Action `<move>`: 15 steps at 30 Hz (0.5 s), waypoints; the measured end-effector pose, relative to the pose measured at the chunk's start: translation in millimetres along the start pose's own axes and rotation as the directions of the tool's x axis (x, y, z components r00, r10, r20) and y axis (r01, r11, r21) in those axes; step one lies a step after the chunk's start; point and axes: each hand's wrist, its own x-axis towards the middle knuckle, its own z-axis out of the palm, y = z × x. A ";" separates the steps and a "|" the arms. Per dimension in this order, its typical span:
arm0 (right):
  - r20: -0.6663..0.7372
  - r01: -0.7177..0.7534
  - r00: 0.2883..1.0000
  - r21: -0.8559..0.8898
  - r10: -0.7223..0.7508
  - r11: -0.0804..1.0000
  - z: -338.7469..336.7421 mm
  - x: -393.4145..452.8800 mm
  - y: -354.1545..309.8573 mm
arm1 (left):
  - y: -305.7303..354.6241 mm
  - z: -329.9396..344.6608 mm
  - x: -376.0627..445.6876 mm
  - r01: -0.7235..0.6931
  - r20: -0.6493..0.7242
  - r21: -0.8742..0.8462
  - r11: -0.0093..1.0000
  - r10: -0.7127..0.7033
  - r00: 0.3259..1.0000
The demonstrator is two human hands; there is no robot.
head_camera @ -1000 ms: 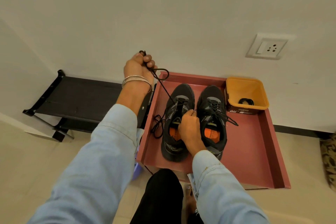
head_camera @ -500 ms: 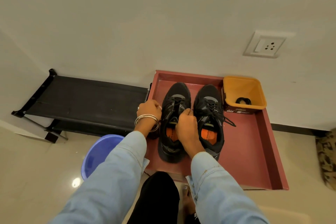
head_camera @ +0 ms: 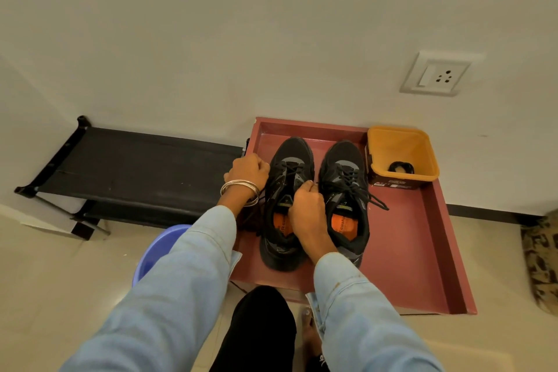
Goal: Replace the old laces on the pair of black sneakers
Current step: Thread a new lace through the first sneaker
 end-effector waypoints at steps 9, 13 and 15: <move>0.090 0.013 0.996 -0.034 -0.010 0.999 -16.4 -1.0 -4.3 | 36.7 -54.2 -22.7 0.042 0.097 -0.584 0.811 0.018 0.995; -0.010 0.092 0.995 0.481 -0.100 0.872 -55.8 -5.5 -11.8 | 59.0 -80.5 -39.1 0.162 0.242 -0.740 0.653 0.034 0.970; 0.052 0.050 0.986 0.820 -0.161 0.570 -79.6 -14.1 -23.7 | 66.0 -85.2 -44.0 0.214 0.299 -0.794 0.569 0.059 0.952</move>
